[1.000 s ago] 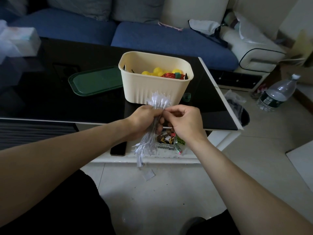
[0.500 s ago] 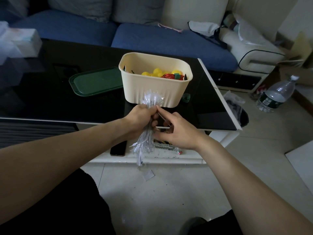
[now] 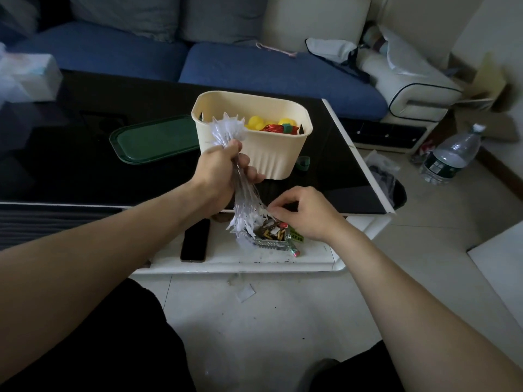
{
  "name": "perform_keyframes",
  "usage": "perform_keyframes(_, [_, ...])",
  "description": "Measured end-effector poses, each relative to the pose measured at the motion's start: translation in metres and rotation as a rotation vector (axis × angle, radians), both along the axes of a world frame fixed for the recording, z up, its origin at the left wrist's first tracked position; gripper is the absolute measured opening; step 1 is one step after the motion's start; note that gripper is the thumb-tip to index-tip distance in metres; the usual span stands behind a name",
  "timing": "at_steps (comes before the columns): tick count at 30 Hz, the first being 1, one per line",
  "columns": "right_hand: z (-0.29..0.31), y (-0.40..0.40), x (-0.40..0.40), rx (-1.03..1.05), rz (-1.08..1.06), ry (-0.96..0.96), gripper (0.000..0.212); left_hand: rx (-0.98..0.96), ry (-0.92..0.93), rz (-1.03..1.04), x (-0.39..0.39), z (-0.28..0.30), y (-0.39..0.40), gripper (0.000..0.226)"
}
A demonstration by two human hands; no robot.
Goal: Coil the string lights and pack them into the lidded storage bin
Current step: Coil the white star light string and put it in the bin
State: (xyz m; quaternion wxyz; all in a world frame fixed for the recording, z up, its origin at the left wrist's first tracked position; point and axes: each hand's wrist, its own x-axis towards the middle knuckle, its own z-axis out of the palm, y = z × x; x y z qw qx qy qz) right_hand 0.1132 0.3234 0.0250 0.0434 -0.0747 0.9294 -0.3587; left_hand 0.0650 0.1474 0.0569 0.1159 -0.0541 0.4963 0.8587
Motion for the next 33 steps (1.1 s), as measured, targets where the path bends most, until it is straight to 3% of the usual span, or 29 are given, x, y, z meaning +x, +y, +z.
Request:
perform_keyframes(2, [0.002,-0.004,-0.001,-0.098,-0.078,0.025,0.005,-0.026,0.014,-0.030,0.003,0.002,0.001,0.023])
perform_keyframes(4, [0.009,-0.012,0.000,-0.338,-0.138,0.010,0.009,-0.063,0.032,-0.058,0.007,0.003,0.004,0.026])
perform_keyframes(7, [0.021,-0.027,0.007,-0.654,-0.044,-0.100,0.016,-0.050,0.034,-0.091,0.014,0.005,0.010,0.025])
perform_keyframes(13, [0.013,-0.045,0.010,-0.878,0.034,-0.139,0.010,-0.005,-0.032,-0.129,0.025,0.013,0.017,0.021])
perform_keyframes(19, [0.009,-0.040,0.010,-0.844,0.066,-0.198,0.018,-0.262,0.003,-0.076,0.015,0.015,0.004,0.021])
perform_keyframes(25, [0.018,-0.041,0.016,-0.861,0.044,-0.336,0.067,-0.417,0.002,-0.132,0.013,0.018,0.002,0.026])
perform_keyframes(30, [0.021,-0.042,0.011,-0.819,0.058,-0.396,0.043,-0.214,-0.076,-0.153,0.007,0.015,0.002,0.014])
perform_keyframes(33, [0.020,-0.046,0.008,-0.859,0.057,-0.438,0.040,-0.138,-0.116,-0.137,0.008,0.011,0.003,0.017])
